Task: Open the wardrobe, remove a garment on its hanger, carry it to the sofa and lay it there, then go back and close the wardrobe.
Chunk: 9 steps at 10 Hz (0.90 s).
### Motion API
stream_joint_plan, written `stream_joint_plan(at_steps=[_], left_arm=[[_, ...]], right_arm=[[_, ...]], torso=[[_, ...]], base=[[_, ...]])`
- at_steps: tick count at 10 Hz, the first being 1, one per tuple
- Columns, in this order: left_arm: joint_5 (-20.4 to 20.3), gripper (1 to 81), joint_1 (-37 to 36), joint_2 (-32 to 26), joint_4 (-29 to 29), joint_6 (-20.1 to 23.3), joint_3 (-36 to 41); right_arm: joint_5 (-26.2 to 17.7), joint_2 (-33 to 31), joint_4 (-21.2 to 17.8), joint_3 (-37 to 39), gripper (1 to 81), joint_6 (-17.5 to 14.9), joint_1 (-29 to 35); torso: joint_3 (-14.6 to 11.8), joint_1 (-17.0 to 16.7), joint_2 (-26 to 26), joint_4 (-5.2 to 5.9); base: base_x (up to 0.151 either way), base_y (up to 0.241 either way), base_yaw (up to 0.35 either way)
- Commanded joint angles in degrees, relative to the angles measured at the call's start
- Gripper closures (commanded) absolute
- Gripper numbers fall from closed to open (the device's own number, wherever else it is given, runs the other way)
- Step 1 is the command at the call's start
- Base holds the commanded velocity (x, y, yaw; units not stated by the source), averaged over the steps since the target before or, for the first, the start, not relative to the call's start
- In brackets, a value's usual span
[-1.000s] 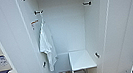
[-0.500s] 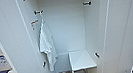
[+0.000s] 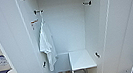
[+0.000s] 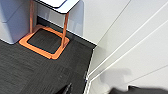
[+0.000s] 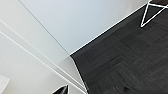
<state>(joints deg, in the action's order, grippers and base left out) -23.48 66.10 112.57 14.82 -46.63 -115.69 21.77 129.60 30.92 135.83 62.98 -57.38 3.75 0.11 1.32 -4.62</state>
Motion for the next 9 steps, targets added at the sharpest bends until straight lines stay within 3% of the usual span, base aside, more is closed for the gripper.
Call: stream_joint_plan(at_steps=[1,2,4,6,8,9], left_arm=[[12.76,1.0,-14.77,-0.85,1.70,-1.97,-0.59],[19.75,1.0,-19.26,2.22,3.19,-1.97,-0.33],[24.97,1.0,-24.30,5.57,3.19,-1.97,-0.07],[27.79,1.0,-26.49,9.26,3.28,-1.97,-0.42],[30.16,1.0,-27.64,13.92,3.37,-1.71,-0.33],[30.60,1.0,-27.64,16.55,3.72,-1.71,-0.50]], right_arm=[[-1.73,-2.83,-0.59,7.16,1.0,8.83,11.96],[-3.04,-0.73,-0.59,9.96,1.0,11.72,13.81],[-4.81,2.69,-1.21,11.55,1.0,15.31,16.63],[-5.42,5.96,-1.03,7.51,1.0,19.64,18.22],[-5.51,8.77,-0.33,-1.89,1.0,19.73,17.69],[-5.43,10.44,-0.07,-2.51,1.0,19.82,16.20]], torso=[[0.00,0.00,0.00,0.00],[0.02,0.02,-0.02,0.00],[0.04,0.02,-0.04,0.00],[0.09,0.07,-0.06,0.00],[0.11,0.11,-0.11,0.00],[0.13,0.13,-0.13,0.00]], base=[[0.000,0.000,0.000],[0.000,0.000,0.000],[0.000,0.000,0.000],[0.000,0.000,0.000],[0.000,0.000,0.000],[0.000,0.000,0.000]])
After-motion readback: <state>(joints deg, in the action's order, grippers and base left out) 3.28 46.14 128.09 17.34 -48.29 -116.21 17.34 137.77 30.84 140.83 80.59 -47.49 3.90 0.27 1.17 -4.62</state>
